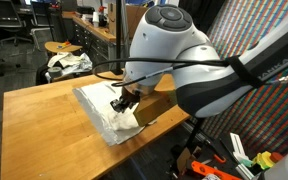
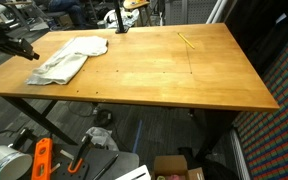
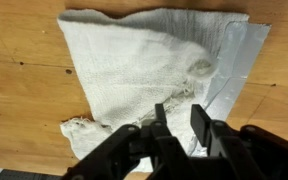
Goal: Fold the towel on the table
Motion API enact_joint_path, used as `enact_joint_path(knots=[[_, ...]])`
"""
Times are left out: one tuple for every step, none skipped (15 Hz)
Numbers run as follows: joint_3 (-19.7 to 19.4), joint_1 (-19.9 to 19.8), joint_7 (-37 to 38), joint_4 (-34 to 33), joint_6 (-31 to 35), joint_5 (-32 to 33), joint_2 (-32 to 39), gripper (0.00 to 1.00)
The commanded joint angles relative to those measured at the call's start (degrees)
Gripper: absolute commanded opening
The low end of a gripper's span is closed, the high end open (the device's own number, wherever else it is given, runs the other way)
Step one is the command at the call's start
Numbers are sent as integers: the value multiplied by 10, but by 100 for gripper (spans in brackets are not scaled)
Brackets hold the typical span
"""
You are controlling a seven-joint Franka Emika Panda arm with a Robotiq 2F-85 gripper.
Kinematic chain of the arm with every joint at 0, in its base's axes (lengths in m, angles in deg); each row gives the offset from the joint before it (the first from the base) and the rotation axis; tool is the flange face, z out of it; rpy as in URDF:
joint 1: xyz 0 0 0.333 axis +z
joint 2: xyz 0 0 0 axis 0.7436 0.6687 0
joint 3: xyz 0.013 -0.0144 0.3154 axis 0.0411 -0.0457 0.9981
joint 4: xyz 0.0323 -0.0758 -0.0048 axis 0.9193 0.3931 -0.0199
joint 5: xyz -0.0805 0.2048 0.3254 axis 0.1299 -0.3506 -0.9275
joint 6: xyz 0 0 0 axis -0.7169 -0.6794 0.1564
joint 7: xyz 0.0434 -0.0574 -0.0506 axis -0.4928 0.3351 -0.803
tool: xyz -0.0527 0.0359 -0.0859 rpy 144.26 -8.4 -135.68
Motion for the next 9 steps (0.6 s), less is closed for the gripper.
enact_joint_path(knots=[[11,3,8,-8,-17,11,12,66],[8,11,-16,-8,-23,-10,20,73],[5,19,-37,-6,-22,-30,26,82],[2,27,-58,-4,-18,-52,30,88],[-1,34,-88,-6,-17,-83,37,97],[-3,42,-126,-10,-21,-123,45,100],[-35,79,-177,-17,-28,-181,55,100],[-38,88,-217,-23,-32,-228,63,100],[-47,97,-258,-36,-34,-279,73,100]])
